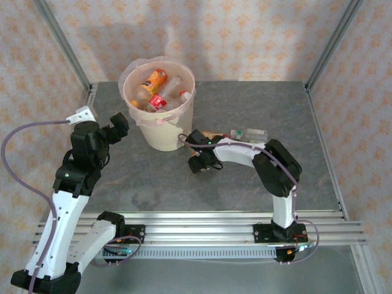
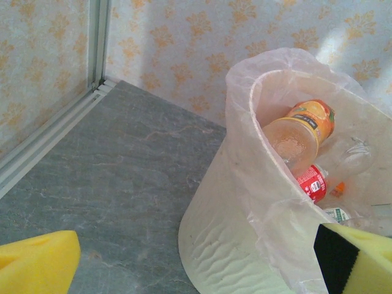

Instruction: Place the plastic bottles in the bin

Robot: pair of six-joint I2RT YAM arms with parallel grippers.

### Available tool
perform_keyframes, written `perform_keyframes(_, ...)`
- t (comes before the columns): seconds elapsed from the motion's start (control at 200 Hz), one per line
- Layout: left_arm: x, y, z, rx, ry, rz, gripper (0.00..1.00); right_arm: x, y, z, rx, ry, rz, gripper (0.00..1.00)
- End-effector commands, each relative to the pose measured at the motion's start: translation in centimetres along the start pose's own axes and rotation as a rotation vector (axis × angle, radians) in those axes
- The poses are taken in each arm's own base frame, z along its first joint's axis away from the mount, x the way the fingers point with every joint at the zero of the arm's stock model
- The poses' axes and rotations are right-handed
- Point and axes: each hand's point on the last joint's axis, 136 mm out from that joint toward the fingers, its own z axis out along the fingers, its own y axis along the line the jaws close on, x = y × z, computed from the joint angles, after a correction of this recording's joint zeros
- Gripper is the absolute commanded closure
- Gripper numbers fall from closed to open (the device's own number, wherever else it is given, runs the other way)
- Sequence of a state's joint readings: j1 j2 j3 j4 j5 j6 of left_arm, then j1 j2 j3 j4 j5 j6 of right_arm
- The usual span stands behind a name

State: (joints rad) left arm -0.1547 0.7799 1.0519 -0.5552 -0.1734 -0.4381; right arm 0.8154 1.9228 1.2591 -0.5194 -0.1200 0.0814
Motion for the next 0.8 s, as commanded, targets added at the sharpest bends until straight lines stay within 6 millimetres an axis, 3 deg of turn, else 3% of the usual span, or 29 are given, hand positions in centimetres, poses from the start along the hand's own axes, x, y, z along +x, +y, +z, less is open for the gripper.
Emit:
perform_keyframes(0.0,-0.6,0.4,0.1,-0.021,-0.029,-0.02,0.0,-0.2,-0.3,0.5,0.029,-0.02,0.021,0.32)
perform_keyframes(0.15,-0.6,0.4,0.0,-0.021,-0.029,-0.021,0.0,-0.1,-0.1,0.0,0.017,-0.024,0.024,0.49)
perform_keyframes(0.32,-0.8,0.4,-0.4,-0.015,-0.038,-0.042,0.0,0.3,0.4,-2.6,0.006,-0.069,0.028,0.53)
perform_keyframes(0.58,-1.1,-1.6,-1.4,0.106,-0.019,-0.07,0.0,1.3,0.7,-9.8,-0.047,-0.235,0.056,0.56)
perform_keyframes(0.796,-0.5,-7.0,-2.2,0.384,0.078,-0.111,0.0,0.6,0.1,-18.0,-0.154,-0.498,0.11,0.58)
